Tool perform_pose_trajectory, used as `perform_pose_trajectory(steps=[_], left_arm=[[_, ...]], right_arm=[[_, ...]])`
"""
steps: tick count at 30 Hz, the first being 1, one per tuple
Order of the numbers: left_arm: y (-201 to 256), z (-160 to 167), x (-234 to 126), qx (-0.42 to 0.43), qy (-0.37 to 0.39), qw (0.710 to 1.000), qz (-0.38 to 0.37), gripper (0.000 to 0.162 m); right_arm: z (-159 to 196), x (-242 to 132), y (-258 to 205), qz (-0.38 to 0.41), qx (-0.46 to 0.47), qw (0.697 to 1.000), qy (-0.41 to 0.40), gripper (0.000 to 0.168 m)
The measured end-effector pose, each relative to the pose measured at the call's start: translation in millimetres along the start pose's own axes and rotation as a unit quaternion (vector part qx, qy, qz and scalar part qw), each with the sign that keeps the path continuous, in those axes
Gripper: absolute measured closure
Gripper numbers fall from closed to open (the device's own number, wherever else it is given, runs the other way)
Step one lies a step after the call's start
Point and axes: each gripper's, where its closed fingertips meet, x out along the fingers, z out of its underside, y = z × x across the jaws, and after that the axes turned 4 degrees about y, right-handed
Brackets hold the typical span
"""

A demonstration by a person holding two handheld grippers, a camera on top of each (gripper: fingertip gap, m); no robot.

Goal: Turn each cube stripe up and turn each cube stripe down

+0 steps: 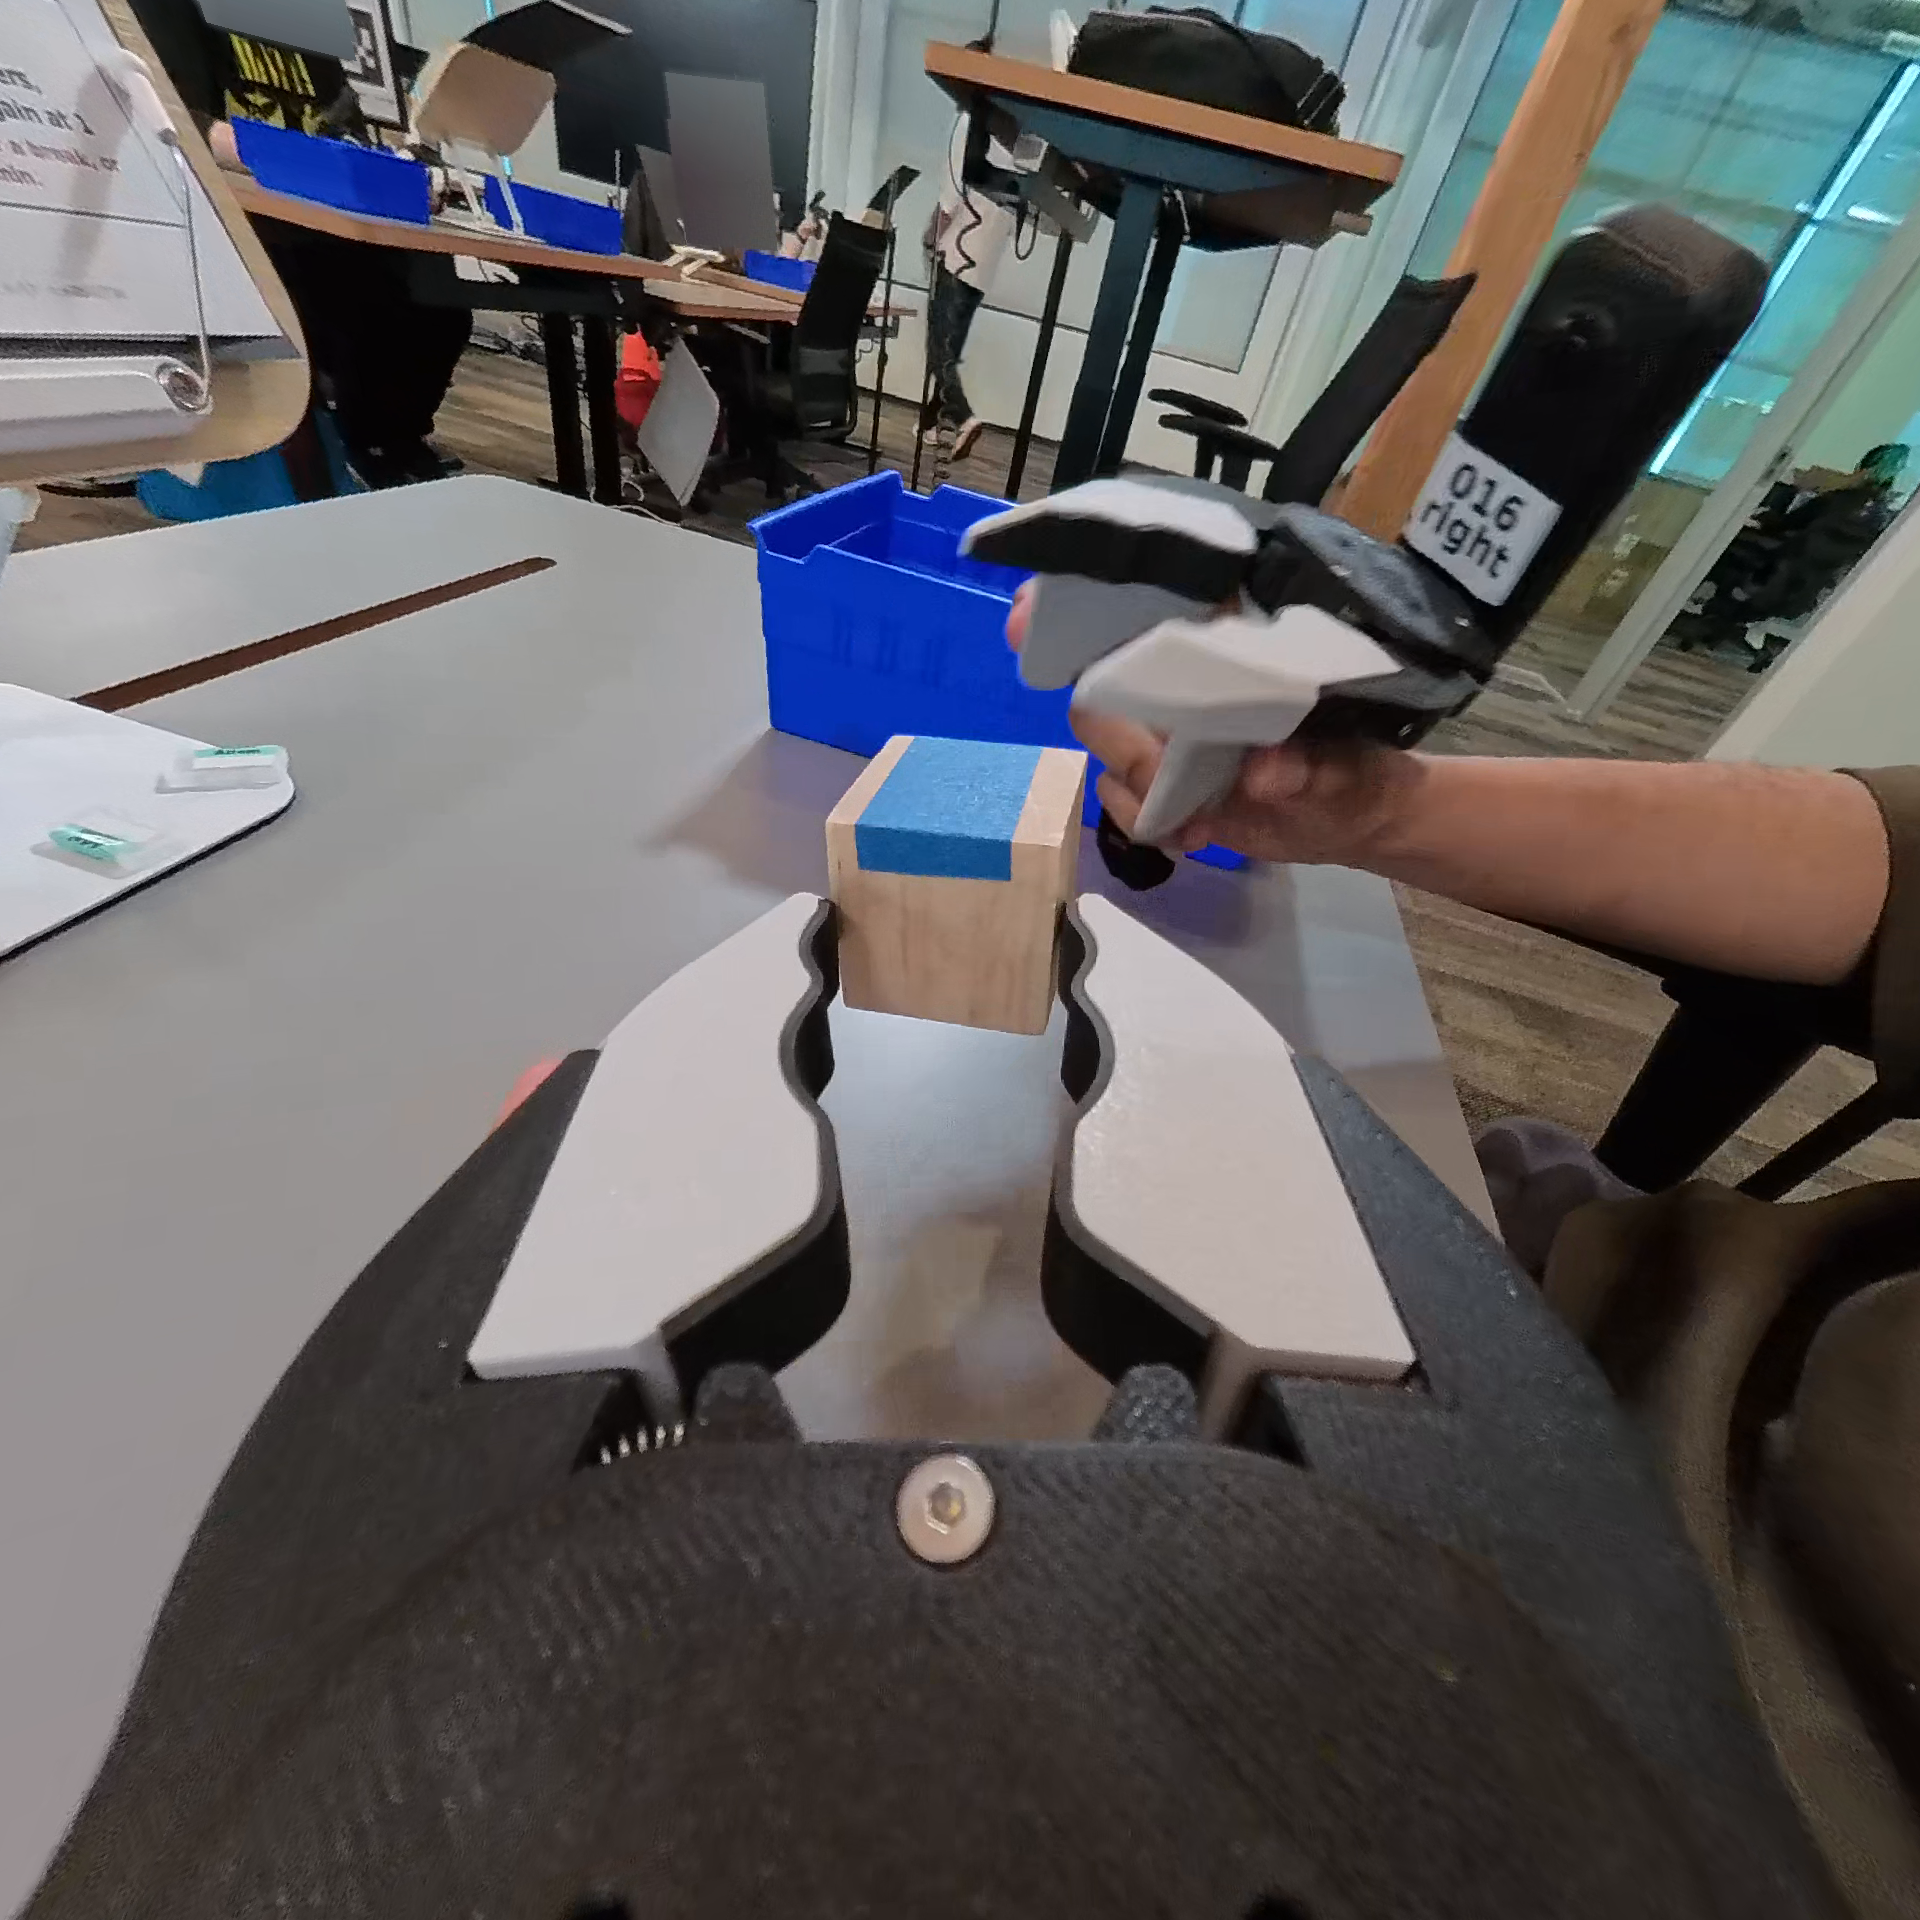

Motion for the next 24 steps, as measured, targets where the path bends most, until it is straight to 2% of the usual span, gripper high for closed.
perform_pose_trajectory(steps=[3, 7, 10, 12, 15, 24], left_arm=[[-0.9, -0.6, -0.7, -0.002, 0.002, 1.000, -0.001, 0.122], [1.4, -0.9, -0.7, -0.003, 0.004, 1.000, 0.004, 0.122], [4.1, -1.8, -0.2, 0.001, 0.006, 1.000, 0.009, 0.122], [5.8, -1.8, -0.2, 0.000, 0.007, 1.000, 0.016, 0.122], [9.1, -2.1, -0.3, -0.003, 0.010, 1.000, 0.030, 0.122], [33.1, 0.0, 0.6, -0.006, 0.007, 0.996, 0.087, 0.122]], right_arm=[[-16.3, -4.8, -11.2, -0.014, 0.003, 0.999, 0.031, 0.164], [-4.0, -2.8, -14.0, -0.006, -0.030, 1.000, 0.007, 0.168], [-0.2, 1.0, -18.9, -0.028, 0.014, 0.999, 0.020, 0.168], [5.4, 3.5, -21.6, -0.045, 0.071, 0.996, 0.016, 0.137], [11.2, 3.5, -34.3, -0.107, 0.147, 0.983, 0.008, 0.124], [9.9, -1.9, -57.6, -0.190, 0.209, 0.959, -0.002, 0.125]])
